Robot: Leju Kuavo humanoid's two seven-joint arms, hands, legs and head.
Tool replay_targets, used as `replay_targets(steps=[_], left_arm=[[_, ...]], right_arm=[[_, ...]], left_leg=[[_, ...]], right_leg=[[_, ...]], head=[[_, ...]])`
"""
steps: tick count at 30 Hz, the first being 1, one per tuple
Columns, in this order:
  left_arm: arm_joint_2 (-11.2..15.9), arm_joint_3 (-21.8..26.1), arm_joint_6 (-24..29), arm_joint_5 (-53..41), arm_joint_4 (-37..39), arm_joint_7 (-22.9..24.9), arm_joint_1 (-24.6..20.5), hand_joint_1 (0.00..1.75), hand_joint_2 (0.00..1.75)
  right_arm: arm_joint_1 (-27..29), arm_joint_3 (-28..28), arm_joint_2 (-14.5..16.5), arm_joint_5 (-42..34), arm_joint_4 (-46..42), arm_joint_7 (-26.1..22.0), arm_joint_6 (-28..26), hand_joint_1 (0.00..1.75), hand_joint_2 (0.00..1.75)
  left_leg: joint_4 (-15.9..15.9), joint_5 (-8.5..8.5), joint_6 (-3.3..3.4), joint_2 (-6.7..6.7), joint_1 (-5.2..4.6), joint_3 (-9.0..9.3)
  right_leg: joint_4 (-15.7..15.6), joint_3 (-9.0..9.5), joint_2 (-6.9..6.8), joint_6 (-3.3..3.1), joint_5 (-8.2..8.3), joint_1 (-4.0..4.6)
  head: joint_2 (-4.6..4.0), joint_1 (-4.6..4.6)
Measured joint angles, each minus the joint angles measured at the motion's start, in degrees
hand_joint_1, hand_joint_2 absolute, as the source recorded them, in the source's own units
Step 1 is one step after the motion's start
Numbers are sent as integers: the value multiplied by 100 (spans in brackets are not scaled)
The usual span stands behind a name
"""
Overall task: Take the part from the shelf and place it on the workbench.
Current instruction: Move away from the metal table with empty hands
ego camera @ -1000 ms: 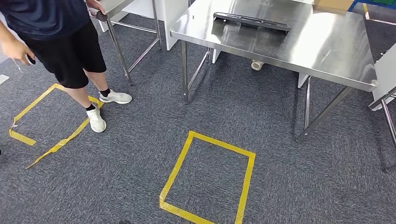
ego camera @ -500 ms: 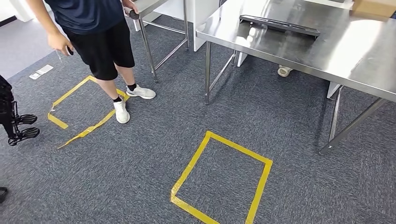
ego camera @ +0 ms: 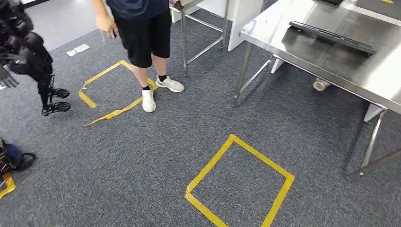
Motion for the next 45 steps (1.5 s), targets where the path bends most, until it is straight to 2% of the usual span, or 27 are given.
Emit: replay_targets(steps=[2,4,5,7,8,10,12,14,16,18,19,21,23,24,25,27,29,31,33,34,35,37,38,40,42,43,45], left_arm=[[-1,-20,-25,-4,0,-13,-17,0,0],[0,-26,-45,-5,1,-17,-14,0,0],[0,-27,-53,-5,2,-17,-12,0,0],[0,-29,-75,-4,2,-16,-12,0,0],[1,-29,-85,-4,2,-15,-13,0,0],[4,-30,-105,-5,2,-11,-13,0,0],[11,-31,-154,-4,4,-5,-10,0,0],[20,-32,-247,-3,8,3,0,0,0],[23,-33,-320,-3,8,8,3,0,0],[21,-34,-365,-2,8,10,2,0,0],[22,-35,-389,1,8,12,5,0,0],[32,-35,-451,10,8,25,10,0,0],[41,-37,-496,18,6,42,-3,0,0],[43,-38,-505,20,5,47,-12,0,0],[45,-38,-512,19,4,51,-18,0,0],[57,-38,-514,20,5,58,-11,0,0],[67,-37,-514,21,5,64,-5,0,0],[69,-38,-519,21,5,66,-18,0,0],[69,-39,-533,21,6,67,-17,0,0],[69,-39,-544,22,6,68,-8,0,0],[70,-39,-557,22,6,68,1,0,0],[70,-39,-580,28,6,68,12,0,0],[71,-39,-587,35,6,68,13,0,0],[72,-38,-591,62,7,62,19,0,0],[80,-34,-592,91,11,45,43,0,0],[87,-33,-593,101,15,34,62,0,0],[99,-33,-595,108,22,16,88,0,0]], right_arm=[[16,-1,2,-3,2,-1,2,0,175],[30,-1,-4,-3,4,-2,2,0,175],[33,-2,-9,-3,5,-3,2,0,175],[28,-2,-19,-3,7,-3,2,0,175],[20,-2,-22,-4,7,-3,3,0,175],[10,-2,-24,-7,8,-4,7,0,175],[16,-2,-19,-14,8,-2,16,0,175],[13,-6,-18,-23,9,-1,21,0,175],[17,-9,-21,-33,10,-2,21,0,175],[43,-12,-21,-45,12,-3,22,0,175],[51,-14,-20,-53,13,-3,23,0,175],[45,-22,-13,-71,15,-6,24,0,175],[35,-43,-10,-104,15,-9,24,0,175],[32,-56,-13,-123,15,-9,24,0,175],[31,-69,-17,-137,16,-9,24,0,175],[18,-93,-20,-151,16,-9,24,0,175],[11,-122,-16,-173,16,-9,25,0,175],[24,-156,-6,-248,17,-10,41,0,175],[45,-225,1,-411,20,-11,74,0,175],[55,-276,0,-512,21,-10,96,0,175],[64,-343,-2,-629,21,-10,114,0,175],[72,-497,-13,-839,22,-23,154,0,175],[75,-580,-24,-937,23,-40,178,0,175],[75,-730,-44,-1099,27,-94,249,0,175],[66,-889,-55,-1287,28,-153,351,0,175],[62,-973,-59,-1382,28,-175,404,0,175],[78,-1126,-65,-1514,30,-207,478,0,175]], left_leg=[[1,35,29,-153,-7,-54],[4,68,22,-322,-11,-84],[5,83,7,-404,-9,-88],[9,115,-41,-554,-9,-93],[12,131,-73,-613,-17,-103],[7,173,-145,-704,-27,-131],[1,206,-211,-777,-11,-165],[208,45,-249,-580,-14,-285],[874,-383,-279,-251,-18,-594],[1559,-694,-315,-128,0,-885],[1660,-699,-330,-104,11,-904],[1190,-453,-347,13,40,-581],[442,-225,-333,309,46,-100],[218,-181,-303,404,31,34],[127,-175,-264,429,9,76],[98,-143,-164,271,-23,40],[55,-88,-65,127,-20,21],[37,-45,3,-22,-19,-11],[38,-18,35,-197,-34,-50],[39,-7,41,-287,-42,-60],[40,3,39,-378,-46,-64],[41,25,17,-541,-46,-64],[44,38,-5,-612,-53,-67],[45,67,-59,-711,-63,-93],[30,107,-128,-799,-63,-125],[49,98,-155,-774,-62,-151],[347,-118,-197,-517,-69,-312]], right_leg=[[815,-385,141,-19,-313,-6],[1034,-496,165,42,-320,-11],[767,-371,183,96,-179,-19],[-103,41,343,173,163,-38],[-437,190,423,159,280,-37],[-673,278,490,76,356,-9],[-684,278,370,-15,405,-10],[-709,282,242,-109,456,-41],[-717,255,100,-176,482,-34],[-714,209,-70,-197,487,-12],[-713,191,-155,-198,485,-8],[-708,194,-297,-189,475,-10],[-678,229,-416,-139,441,23],[-662,250,-472,-103,425,45],[-651,264,-532,-70,415,63],[-648,275,-624,0,400,62],[-454,185,-375,32,261,31],[192,-119,15,-7,-57,4],[931,-480,145,-21,-319,3],[1070,-557,160,2,-334,5],[959,-515,174,42,-247,4],[161,-151,315,116,106,-2],[-243,31,432,115,261,5],[-636,202,576,50,403,31],[-657,211,481,-40,436,51],[-677,222,419,-84,461,35],[-728,231,271,-180,510,-7]], head=[[0,3],[0,4],[0,4],[0,6],[0,4],[0,-3],[0,-4],[0,-27],[0,-73],[0,-92],[0,-93],[0,-94],[0,-97],[0,-87],[0,-78],[0,-58],[0,-50],[0,-34],[0,-30],[0,-30],[0,-30],[0,-28],[0,-30],[0,-34],[0,-38],[0,-40],[0,-56]])
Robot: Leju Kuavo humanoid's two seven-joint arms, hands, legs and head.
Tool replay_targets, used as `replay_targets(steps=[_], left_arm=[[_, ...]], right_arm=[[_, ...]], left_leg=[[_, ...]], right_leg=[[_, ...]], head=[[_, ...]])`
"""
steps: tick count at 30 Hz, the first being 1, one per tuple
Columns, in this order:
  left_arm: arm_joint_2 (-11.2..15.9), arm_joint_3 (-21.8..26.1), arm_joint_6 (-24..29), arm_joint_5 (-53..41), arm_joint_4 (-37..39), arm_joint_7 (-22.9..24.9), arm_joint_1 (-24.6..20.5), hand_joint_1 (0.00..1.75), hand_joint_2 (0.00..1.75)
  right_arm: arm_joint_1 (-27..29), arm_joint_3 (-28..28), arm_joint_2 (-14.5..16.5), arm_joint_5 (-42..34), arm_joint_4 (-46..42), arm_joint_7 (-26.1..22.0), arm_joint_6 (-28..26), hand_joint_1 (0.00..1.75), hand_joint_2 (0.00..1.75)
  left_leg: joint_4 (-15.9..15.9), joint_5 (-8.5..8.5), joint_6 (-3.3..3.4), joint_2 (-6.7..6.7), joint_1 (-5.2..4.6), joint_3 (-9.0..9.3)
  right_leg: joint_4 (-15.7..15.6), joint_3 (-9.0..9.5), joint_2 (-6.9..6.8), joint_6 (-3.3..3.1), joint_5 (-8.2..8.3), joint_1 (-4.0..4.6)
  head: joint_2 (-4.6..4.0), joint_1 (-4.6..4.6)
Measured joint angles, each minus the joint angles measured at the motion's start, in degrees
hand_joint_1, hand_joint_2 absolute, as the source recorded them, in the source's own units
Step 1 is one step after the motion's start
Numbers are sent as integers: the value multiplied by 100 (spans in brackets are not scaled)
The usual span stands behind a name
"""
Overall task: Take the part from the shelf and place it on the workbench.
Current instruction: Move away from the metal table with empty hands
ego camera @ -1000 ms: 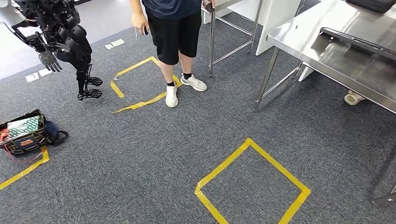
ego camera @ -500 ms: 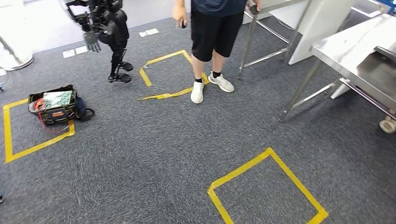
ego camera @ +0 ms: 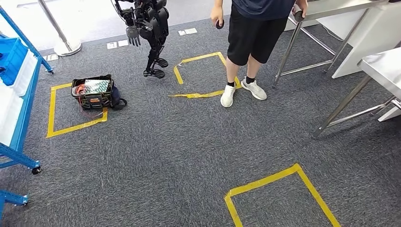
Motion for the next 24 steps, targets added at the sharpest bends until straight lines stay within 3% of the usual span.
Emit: replay_targets(steps=[2,3,4,5,6,9,10,12,13,15,17,19,20,21,22,24], left_arm=[[3,1,-1,2,3,-11,3,0,0],[4,2,-2,6,4,-14,5,0,0],[4,2,-2,14,7,-15,15,0,0],[6,2,-2,22,9,-17,28,0,0],[11,2,-2,31,12,-22,42,0,0],[25,2,-1,42,14,-55,43,0,0],[26,2,-1,42,14,-66,37,0,0],[33,3,-1,42,16,-75,40,0,0],[40,3,-2,42,18,-76,51,0,0],[52,4,-3,39,21,-73,61,0,0],[56,4,-4,23,21,-69,48,0,0],[55,3,-8,-1,22,-62,47,0,0],[55,2,-9,-8,22,-56,52,0,0],[55,2,-10,-10,23,-50,58,0,0],[54,2,-10,-10,23,-46,59,0,0],[51,2,-10,-13,23,-44,53,0,0]], right_arm=[[31,-114,-8,-41,2,-15,24,0,175],[43,-160,-11,-50,4,-21,30,0,175],[49,-191,-13,-54,5,-26,40,0,175],[49,-217,-15,-56,7,-33,52,0,175],[47,-242,-15,-60,7,-41,65,0,175],[49,-310,-27,-81,8,-57,86,0,175],[48,-325,-34,-88,9,-60,89,0,175],[32,-347,-43,-92,9,-64,87,0,175],[21,-352,-43,-86,9,-64,83,0,175],[18,-354,-39,-67,9,-66,74,0,175],[32,-354,-37,-44,13,-67,72,0,175],[46,-354,-38,-21,18,-66,73,0,175],[53,-354,-38,-11,19,-66,74,0,175],[58,-354,-38,-2,20,-66,76,0,175],[58,-354,-40,6,20,-67,78,0,175],[53,-354,-45,12,21,-67,81,0,175]], left_leg=[[715,-414,-40,303,14,-342],[1074,-565,-65,363,32,-510],[1289,-620,-87,394,51,-605],[1294,-569,-106,420,73,-589],[1057,-424,-121,461,95,-441],[-47,-30,-121,781,111,229],[-214,-4,-94,840,93,327],[-263,1,-6,746,50,325],[-280,20,44,683,43,323],[-323,73,137,557,52,319],[-337,108,190,422,53,296],[-335,123,209,257,38,271],[-334,129,211,171,33,268],[-333,135,208,85,30,269],[-332,142,200,3,32,272],[-325,160,161,-137,24,268]], right_leg=[[-12,-13,-165,-47,10,8],[-10,-21,-254,-50,8,16],[-8,-28,-337,-51,6,20],[-6,-34,-415,-50,4,20],[-5,-37,-484,-41,-3,15],[30,-15,-665,48,-68,39],[43,-1,-718,85,-91,56],[37,53,-832,150,-109,65],[51,67,-809,183,-129,50],[309,-35,-547,194,-297,25],[1020,-378,-217,141,-628,10],[1698,-721,-121,131,-841,12],[1749,-764,-107,159,-813,12],[1567,-698,-90,202,-694,10],[1183,-533,-39,247,-511,5],[383,-191,172,273,-191,2]], head=[[0,-18],[0,-24],[0,-23],[0,-25],[0,-26],[0,-20],[0,-5],[0,24],[0,27],[0,34],[0,46],[0,47],[0,47],[0,47],[0,48],[0,47]])
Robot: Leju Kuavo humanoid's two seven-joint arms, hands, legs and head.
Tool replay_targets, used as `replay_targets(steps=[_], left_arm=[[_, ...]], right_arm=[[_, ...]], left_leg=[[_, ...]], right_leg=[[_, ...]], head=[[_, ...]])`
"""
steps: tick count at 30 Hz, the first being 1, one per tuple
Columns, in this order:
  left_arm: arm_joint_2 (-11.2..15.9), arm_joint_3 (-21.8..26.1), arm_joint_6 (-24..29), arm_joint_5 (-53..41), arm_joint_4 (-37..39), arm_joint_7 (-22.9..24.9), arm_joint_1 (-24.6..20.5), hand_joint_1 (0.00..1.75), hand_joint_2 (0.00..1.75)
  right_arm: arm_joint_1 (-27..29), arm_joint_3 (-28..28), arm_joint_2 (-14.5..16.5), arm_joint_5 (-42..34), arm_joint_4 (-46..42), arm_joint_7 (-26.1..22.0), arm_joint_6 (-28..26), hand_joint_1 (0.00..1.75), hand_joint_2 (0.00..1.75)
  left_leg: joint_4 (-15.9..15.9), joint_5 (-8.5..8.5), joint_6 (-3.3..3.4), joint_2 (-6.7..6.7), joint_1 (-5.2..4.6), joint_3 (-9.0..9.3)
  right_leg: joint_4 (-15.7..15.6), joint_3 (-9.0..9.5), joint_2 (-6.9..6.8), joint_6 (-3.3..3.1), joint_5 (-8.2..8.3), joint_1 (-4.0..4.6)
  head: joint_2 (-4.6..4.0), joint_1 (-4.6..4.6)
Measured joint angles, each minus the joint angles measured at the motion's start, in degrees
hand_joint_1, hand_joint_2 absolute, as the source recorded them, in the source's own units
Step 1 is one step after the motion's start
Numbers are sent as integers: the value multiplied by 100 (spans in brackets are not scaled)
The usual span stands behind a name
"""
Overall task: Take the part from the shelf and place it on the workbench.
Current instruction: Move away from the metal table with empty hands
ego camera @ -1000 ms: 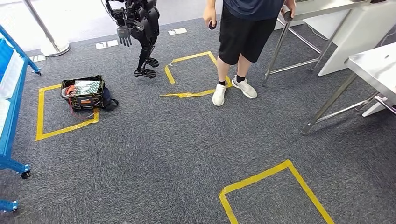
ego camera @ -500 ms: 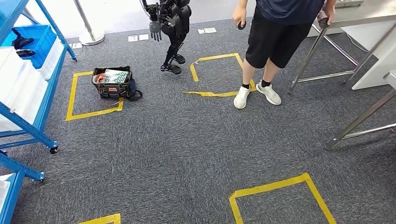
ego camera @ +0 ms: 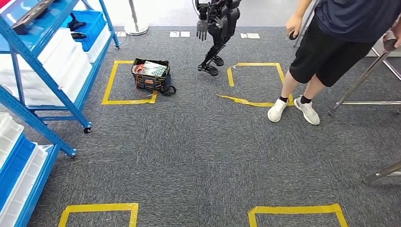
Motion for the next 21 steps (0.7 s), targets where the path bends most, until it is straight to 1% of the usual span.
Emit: replay_targets(steps=[1,2,3,4,5,6,7,8,9,10,11,12,13,14,15,16,17,18,19,20,21], left_arm=[[-2,0,0,-2,0,1,-3,0,0],[-2,-1,0,-5,1,4,-4,0,0],[-2,-1,0,-9,2,8,0,0,0],[1,-1,0,-10,4,12,6,0,0],[3,-2,0,-13,6,16,13,0,0],[4,-2,0,-14,8,19,14,0,0],[5,-2,0,-14,9,20,9,0,0],[3,-3,0,-15,9,21,2,0,0],[0,-4,0,-16,9,22,-4,0,0],[-3,-5,0,-17,9,22,-4,0,0],[-6,-6,0,-18,9,22,1,0,0],[-7,-7,0,-19,9,23,7,0,0],[-4,-7,0,-20,9,22,10,0,0],[-2,-7,0,-20,9,23,7,0,0],[0,-7,0,-22,8,24,-3,0,0],[2,-7,0,-25,8,23,-17,0,0],[2,-8,0,-28,8,24,-27,0,0],[3,-8,0,-31,8,24,-32,0,0],[5,-8,-1,-34,8,23,-32,0,0],[8,-8,-2,-36,8,21,-28,0,0],[10,-8,-3,-41,8,19,-29,0,0]], right_arm=[[-9,0,-2,1,1,-1,0,0,175],[-22,0,-2,5,1,-1,0,0,175],[-38,0,-2,10,1,-1,-2,0,175],[-53,0,-1,16,1,0,-4,0,175],[-60,0,0,21,1,1,-6,0,175],[-58,0,0,26,1,1,-9,0,175],[-48,0,1,31,2,1,-10,0,175],[-35,0,-1,34,2,1,-11,0,175],[-22,0,-5,37,3,1,-12,0,175],[-12,0,-8,36,3,1,-13,0,175],[-10,0,-10,36,3,1,-13,0,175],[-12,0,-10,35,3,1,-13,0,175],[-18,0,-8,35,3,1,-13,0,175],[-23,0,-5,36,3,1,-13,0,175],[-27,0,-4,36,3,1,-14,0,175],[-30,0,-5,37,3,1,-15,0,175],[-38,0,-7,40,3,1,-16,0,175],[-48,0,-9,44,3,1,-19,0,175],[-60,0,-9,48,3,1,-22,0,175],[-72,1,-8,47,2,1,-24,0,175],[-75,1,-6,39,2,1,-25,0,175]], left_leg=[[2,11,-28,-56,-7,-10],[-2,25,-60,-105,-12,-21],[-11,43,-95,-157,-16,-35],[-7,49,-123,-169,-8,-54],[42,10,-144,-84,-10,-89],[190,-103,-162,62,-14,-169],[455,-281,-174,243,-14,-293],[820,-496,-191,408,-13,-462],[1215,-689,-210,488,-2,-642],[1518,-800,-226,523,11,-775],[1648,-809,-240,544,23,-823],[1544,-710,-249,569,34,-749],[1228,-540,-252,629,43,-563],[805,-374,-250,763,46,-316],[431,-249,-235,878,37,-103],[175,-184,-211,962,23,38],[61,-171,-177,992,3,93],[48,-165,-137,925,-23,82],[33,-148,-91,855,-29,74],[13,-127,-47,790,-31,72],[-8,-101,-5,727,-22,70]], right_leg=[[-220,92,71,-23,83,9],[-302,125,94,-62,114,24],[-304,133,35,-106,133,43],[-314,143,-23,-149,154,29],[-328,151,-84,-193,177,16],[-343,152,-154,-241,198,1],[-355,145,-229,-280,210,-11],[-355,136,-310,-303,210,4],[-354,129,-397,-317,207,16],[-353,124,-481,-320,204,27],[-352,121,-562,-321,202,32],[-351,124,-636,-320,199,34],[-350,132,-705,-316,192,32],[-346,145,-770,-305,180,36],[-336,148,-828,-282,161,58],[-329,152,-883,-257,143,78],[-326,163,-935,-227,130,97],[-328,173,-993,-198,125,106],[-331,191,-1038,-169,118,104],[-301,187,-985,-139,90,89],[-188,137,-850,-126,15,75]], head=[[0,-3],[0,-5],[0,-7],[0,-8],[0,-11],[0,-26],[0,-41],[0,-55],[0,-68],[0,-68],[0,-69],[0,-70],[0,-70],[0,-73],[0,-72],[0,-64],[0,-55],[0,-46],[0,-39],[0,-37],[0,-34]])
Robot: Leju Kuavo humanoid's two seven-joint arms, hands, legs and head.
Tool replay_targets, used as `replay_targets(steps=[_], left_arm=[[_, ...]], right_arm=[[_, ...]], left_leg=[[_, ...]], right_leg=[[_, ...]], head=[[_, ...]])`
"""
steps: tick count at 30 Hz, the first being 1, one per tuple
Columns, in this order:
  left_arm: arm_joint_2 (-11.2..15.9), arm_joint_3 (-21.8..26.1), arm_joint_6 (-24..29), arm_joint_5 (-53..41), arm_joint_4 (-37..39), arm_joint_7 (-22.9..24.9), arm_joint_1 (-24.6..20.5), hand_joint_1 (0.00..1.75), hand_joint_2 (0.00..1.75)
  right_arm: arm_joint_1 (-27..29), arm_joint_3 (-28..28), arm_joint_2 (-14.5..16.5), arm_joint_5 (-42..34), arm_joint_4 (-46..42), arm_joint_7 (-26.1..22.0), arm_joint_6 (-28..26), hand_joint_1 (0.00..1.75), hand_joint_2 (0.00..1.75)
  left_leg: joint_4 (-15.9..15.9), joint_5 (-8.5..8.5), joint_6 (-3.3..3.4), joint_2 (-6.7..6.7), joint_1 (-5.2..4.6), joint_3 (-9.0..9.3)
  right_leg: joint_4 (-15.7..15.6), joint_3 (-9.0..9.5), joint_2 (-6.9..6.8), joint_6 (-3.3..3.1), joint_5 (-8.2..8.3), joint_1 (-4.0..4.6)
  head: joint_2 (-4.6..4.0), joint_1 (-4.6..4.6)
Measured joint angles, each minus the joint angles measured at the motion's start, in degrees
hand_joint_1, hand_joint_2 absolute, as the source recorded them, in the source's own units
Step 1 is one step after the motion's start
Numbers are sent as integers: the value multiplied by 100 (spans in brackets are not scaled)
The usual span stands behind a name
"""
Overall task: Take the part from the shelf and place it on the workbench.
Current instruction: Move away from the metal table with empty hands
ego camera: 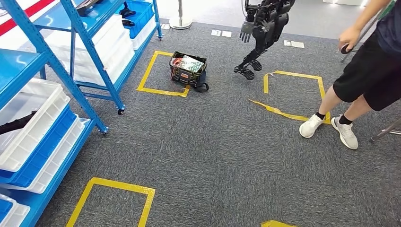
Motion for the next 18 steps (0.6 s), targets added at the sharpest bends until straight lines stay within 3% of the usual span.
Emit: replay_targets(steps=[2,3,5,6,7,9,11,13,14,15,16,18], left_arm=[[-1,-4,-10,-11,-1,-7,-23,0,0],[-4,-8,-16,-17,-1,-9,-36,0,0],[-9,-15,-25,-25,0,-9,-41,0,0],[-11,-17,-26,-28,0,-8,-38,0,0],[-13,-17,-27,-30,0,-7,-36,0,0],[-16,-21,-27,-32,-1,-3,-43,0,0],[-17,-27,-28,-33,-1,4,-47,0,0],[-12,-32,-32,-32,1,11,-38,0,0],[-7,-36,-33,-31,2,13,-29,0,0],[-4,-40,-36,-28,3,13,-22,0,0],[-2,-46,-40,-26,3,11,-21,0,0],[-5,-58,-56,-20,3,4,-30,0,0]], right_arm=[[13,1,4,-27,1,1,0,0,175],[24,1,6,-41,2,3,-1,0,175],[44,-1,6,-56,4,9,-6,0,175],[52,-1,7,-60,4,10,-12,0,175],[58,-1,6,-60,4,10,-19,0,175],[64,-1,4,-55,5,10,-31,0,175],[54,-1,5,-45,9,10,-36,0,175],[32,-1,8,-34,11,14,-37,0,175],[24,-1,12,-25,11,16,-37,0,175],[25,-1,13,-11,12,17,-39,0,175],[32,-1,14,2,12,18,-42,0,175],[56,-1,11,19,13,17,-45,0,175]], left_leg=[[-24,40,59,-130,20,-12],[-23,51,75,-206,22,-26],[-20,66,83,-376,17,-42],[-19,73,77,-461,17,-42],[-18,81,67,-547,19,-39],[-9,96,30,-705,15,-40],[-2,115,-25,-825,-1,-68],[-11,150,-95,-929,1,-107],[9,140,-123,-912,5,-133],[99,69,-149,-806,3,-184],[294,-73,-170,-646,0,-279],[989,-494,-202,-299,3,-591]], right_leg=[[599,-279,382,-20,-302,-25],[1031,-481,497,-41,-478,-25],[1624,-778,563,-24,-645,-25],[1585,-775,573,16,-582,-29],[1300,-656,600,68,-429,-39],[431,-269,812,143,-66,-65],[-53,-66,959,102,120,-68],[-89,-52,870,5,159,-52],[-96,-46,807,-37,179,-58],[-104,-46,737,-85,198,-69],[-115,-56,663,-130,213,-80],[-117,-79,508,-187,216,-60]], head=[[0,13],[0,16],[0,18],[0,18],[0,18],[0,19],[0,15],[0,12],[0,12],[0,-1],[0,-22],[0,-60]])
